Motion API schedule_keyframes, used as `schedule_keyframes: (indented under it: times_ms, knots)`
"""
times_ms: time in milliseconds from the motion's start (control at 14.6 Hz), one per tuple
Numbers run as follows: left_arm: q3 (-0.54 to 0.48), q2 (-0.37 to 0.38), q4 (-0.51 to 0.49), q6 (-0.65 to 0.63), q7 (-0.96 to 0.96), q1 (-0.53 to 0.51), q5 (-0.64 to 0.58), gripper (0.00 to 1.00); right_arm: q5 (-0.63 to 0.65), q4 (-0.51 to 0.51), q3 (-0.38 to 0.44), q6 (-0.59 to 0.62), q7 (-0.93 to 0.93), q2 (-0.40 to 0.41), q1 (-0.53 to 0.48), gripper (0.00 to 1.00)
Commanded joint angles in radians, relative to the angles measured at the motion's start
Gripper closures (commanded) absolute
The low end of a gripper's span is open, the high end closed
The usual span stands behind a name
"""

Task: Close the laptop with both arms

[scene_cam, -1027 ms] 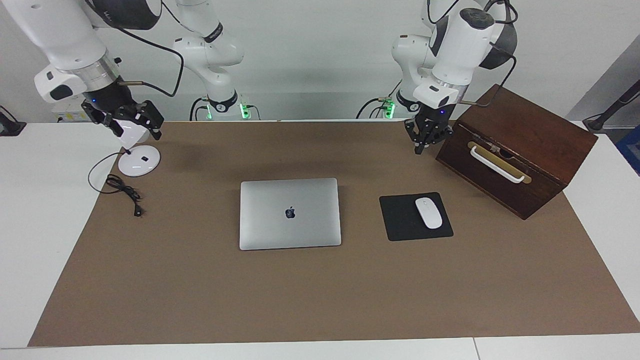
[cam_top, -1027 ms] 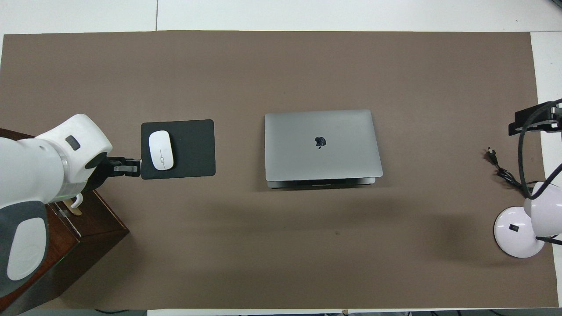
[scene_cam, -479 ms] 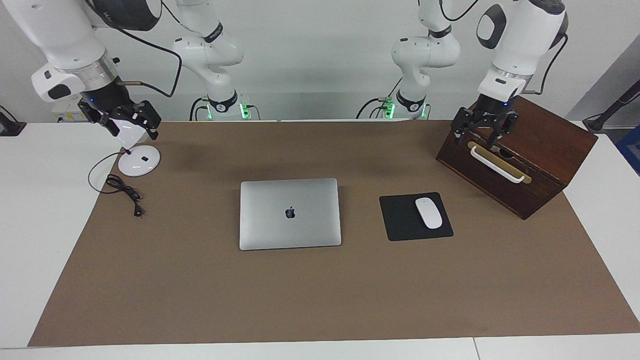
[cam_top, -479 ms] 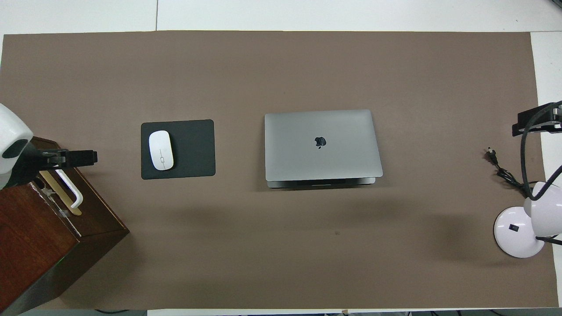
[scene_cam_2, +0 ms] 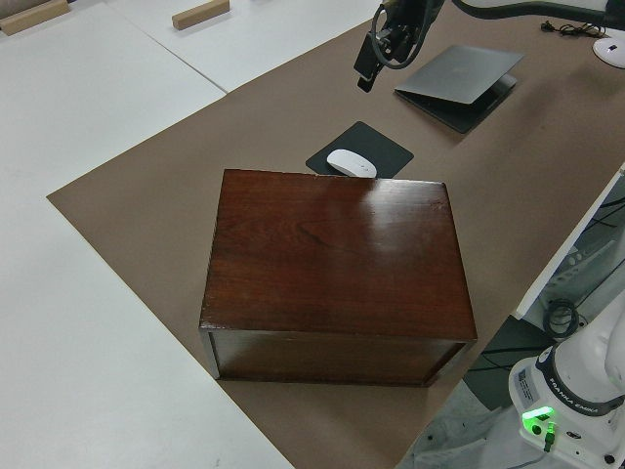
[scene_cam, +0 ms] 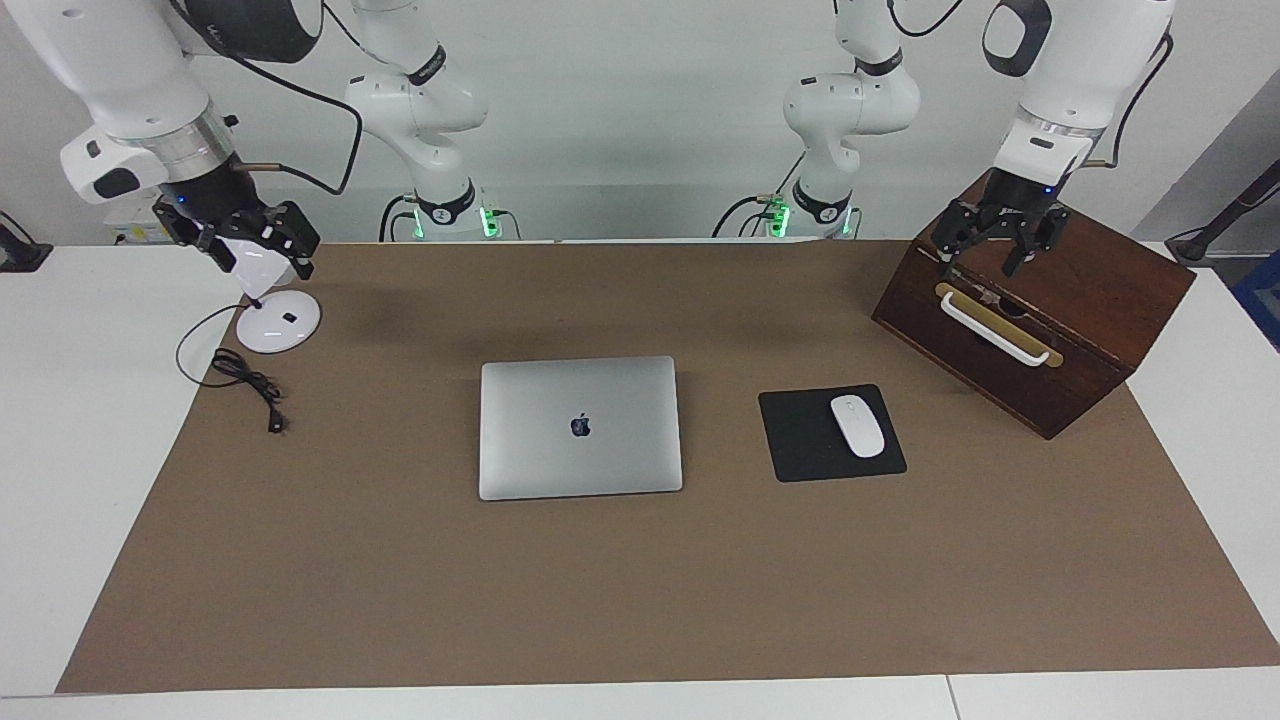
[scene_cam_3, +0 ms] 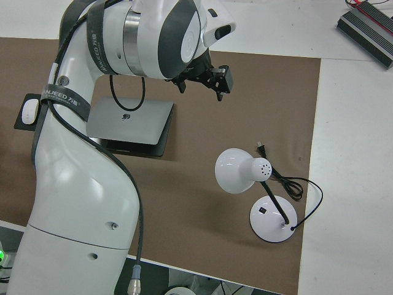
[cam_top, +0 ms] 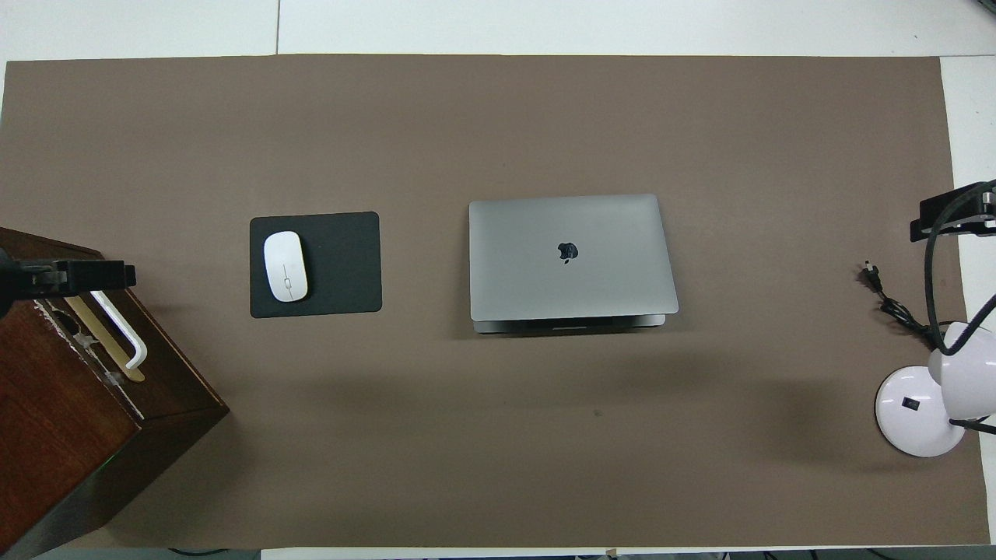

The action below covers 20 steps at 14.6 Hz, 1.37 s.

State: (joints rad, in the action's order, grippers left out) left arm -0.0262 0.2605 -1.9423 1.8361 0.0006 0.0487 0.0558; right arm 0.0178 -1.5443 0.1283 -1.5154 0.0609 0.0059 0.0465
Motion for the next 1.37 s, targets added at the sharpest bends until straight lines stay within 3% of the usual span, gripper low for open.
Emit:
schedule_keyframes:
  times_ms: [0,274,411,1301]
  knots:
    - [0.009,-0.078,0.147,-0.118,0.001,-0.024,-0.017,0.00,0.002,-0.036,0.005,-0.012,-0.027,-0.029,-0.002,0.00]
    - [0.009,-0.150,0.311,-0.268,0.001,-0.040,-0.014,0.00,0.002,-0.048,0.004,-0.014,-0.026,-0.035,-0.002,0.00]
    - [0.009,-0.159,0.338,-0.322,0.001,-0.040,-0.011,0.00,0.001,-0.048,0.005,-0.014,-0.027,-0.035,-0.002,0.00]
    - [0.009,-0.167,0.306,-0.299,-0.002,-0.041,-0.016,0.00,-0.004,-0.046,0.010,-0.014,-0.024,-0.035,-0.002,0.00]
